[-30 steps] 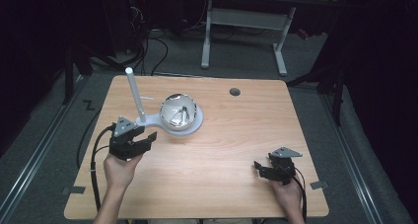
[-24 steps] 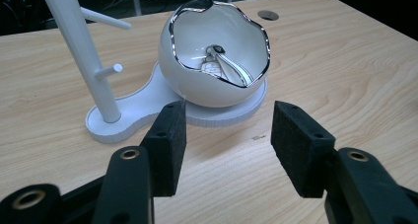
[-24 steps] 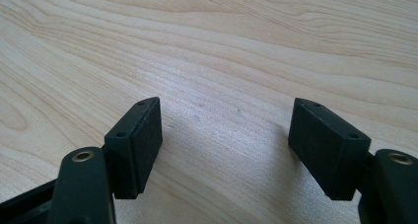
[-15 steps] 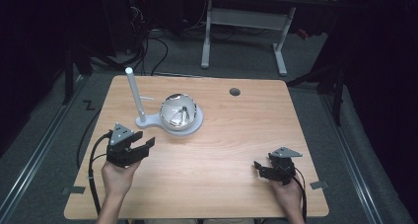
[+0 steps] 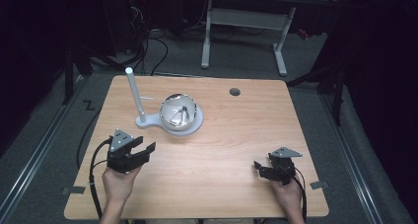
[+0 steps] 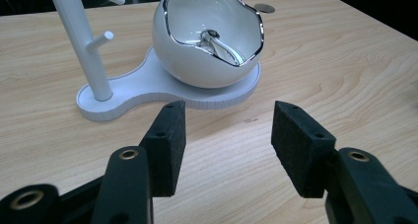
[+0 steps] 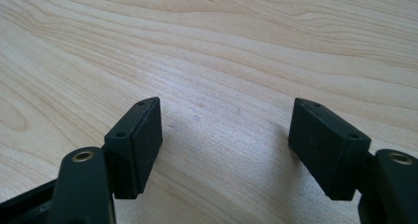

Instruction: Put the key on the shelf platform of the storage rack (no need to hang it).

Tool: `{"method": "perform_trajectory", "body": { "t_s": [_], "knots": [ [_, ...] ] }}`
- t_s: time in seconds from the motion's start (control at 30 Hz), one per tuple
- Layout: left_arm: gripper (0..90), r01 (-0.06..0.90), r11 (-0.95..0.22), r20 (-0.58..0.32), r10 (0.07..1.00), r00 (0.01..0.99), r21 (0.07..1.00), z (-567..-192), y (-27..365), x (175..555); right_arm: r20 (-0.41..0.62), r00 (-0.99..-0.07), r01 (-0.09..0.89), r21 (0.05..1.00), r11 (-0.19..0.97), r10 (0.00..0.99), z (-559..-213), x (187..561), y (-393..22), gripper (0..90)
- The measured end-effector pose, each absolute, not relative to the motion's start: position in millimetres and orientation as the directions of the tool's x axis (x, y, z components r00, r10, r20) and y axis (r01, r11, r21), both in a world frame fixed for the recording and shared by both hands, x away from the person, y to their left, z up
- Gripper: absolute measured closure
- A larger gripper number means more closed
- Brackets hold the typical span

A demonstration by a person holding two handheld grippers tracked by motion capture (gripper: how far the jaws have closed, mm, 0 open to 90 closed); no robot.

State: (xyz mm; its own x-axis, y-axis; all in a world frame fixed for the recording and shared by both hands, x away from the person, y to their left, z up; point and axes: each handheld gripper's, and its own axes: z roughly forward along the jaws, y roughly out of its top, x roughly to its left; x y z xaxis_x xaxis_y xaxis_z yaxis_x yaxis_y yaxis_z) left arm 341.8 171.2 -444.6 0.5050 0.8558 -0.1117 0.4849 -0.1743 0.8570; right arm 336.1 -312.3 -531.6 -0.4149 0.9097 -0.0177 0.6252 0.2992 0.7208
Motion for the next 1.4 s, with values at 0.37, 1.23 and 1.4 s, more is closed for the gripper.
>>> {"method": "perform_trajectory", "body": {
  "t_s": [0.37,1.23,1.4],
  "knots": [
    [47.8,0.497,-0.171,-0.122,0.856,0.503,0.851,-453.1,171.2,337.2,-0.017,-0.415,0.625,0.721,0.299,0.91,-531.6,336.1,-312.3,29.3],
    [47.4,0.541,-0.152,-0.153,0.865,0.477,0.827,-480.0,172.8,330.1,-0.017,-0.415,0.626,0.72,0.3,0.909,-531.5,336.1,-312.3,29.3],
    [47.2,0.552,-0.15,-0.158,0.868,0.47,0.82,-487.5,171.6,330.2,-0.018,-0.415,0.626,0.72,0.3,0.91,-531.5,336.1,-312.3,29.3]
  ]
}}
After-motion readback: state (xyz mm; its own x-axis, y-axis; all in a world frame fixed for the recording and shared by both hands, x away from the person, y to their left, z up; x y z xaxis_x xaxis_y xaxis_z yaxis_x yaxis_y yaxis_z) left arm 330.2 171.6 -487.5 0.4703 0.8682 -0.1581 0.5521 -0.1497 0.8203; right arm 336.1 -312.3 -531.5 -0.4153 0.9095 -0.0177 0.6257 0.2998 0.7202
